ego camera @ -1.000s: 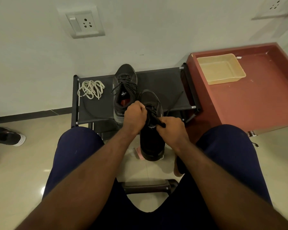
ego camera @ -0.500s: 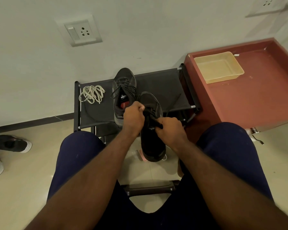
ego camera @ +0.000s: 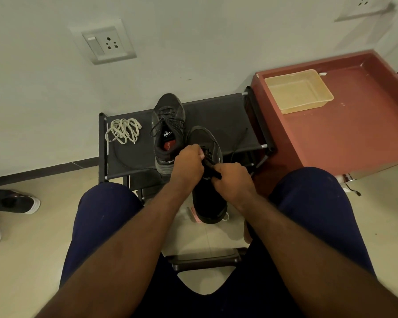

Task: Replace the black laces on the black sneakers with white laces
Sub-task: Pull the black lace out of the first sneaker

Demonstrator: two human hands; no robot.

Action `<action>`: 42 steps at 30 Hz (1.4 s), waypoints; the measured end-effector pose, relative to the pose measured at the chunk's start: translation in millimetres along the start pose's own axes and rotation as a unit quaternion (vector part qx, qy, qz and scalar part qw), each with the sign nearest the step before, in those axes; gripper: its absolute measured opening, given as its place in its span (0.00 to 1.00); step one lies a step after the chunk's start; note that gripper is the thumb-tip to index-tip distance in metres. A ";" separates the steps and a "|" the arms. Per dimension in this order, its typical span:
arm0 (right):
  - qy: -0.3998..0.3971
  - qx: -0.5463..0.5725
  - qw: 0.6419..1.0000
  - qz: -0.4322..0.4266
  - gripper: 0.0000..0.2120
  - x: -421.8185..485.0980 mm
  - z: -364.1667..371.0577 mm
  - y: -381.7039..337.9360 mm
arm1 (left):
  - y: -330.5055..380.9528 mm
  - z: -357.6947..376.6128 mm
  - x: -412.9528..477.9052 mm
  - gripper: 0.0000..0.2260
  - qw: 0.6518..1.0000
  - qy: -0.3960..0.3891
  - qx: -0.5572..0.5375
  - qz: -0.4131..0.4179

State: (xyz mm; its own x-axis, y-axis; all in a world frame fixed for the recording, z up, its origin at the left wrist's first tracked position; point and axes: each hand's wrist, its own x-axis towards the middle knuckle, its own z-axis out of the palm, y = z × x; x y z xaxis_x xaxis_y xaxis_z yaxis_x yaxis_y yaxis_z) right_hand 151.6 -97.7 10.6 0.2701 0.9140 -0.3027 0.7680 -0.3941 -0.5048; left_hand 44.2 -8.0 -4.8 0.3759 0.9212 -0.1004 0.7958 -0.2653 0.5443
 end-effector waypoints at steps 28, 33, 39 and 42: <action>-0.001 0.003 1.000 0.018 0.11 3.1 -2.4 -1.3 | 1.2 -27.6 -0.5 0.10 0.980 0.175 0.009 0.096; 0.001 -0.003 1.000 0.011 0.02 1.1 -3.2 -0.7 | -3.3 -6.2 -1.6 0.17 0.982 -0.019 0.149 0.117; -0.004 -0.004 1.000 0.000 0.06 0.5 -2.6 -1.4 | 1.0 -2.7 1.1 0.11 0.963 -0.072 0.232 0.115; -0.010 -0.009 1.000 -0.002 0.04 0.0 -1.1 -1.6 | 1.6 -2.3 0.8 0.10 0.967 -0.066 0.224 0.105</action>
State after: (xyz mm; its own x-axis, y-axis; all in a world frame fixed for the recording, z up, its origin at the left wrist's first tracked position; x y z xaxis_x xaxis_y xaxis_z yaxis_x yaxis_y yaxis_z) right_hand 151.1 -97.0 12.3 0.2556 0.9135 -0.3165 0.7792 -0.3885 -0.4919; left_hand 44.7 -7.1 -2.1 0.5857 0.7968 -0.1486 0.8097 -0.5668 0.1519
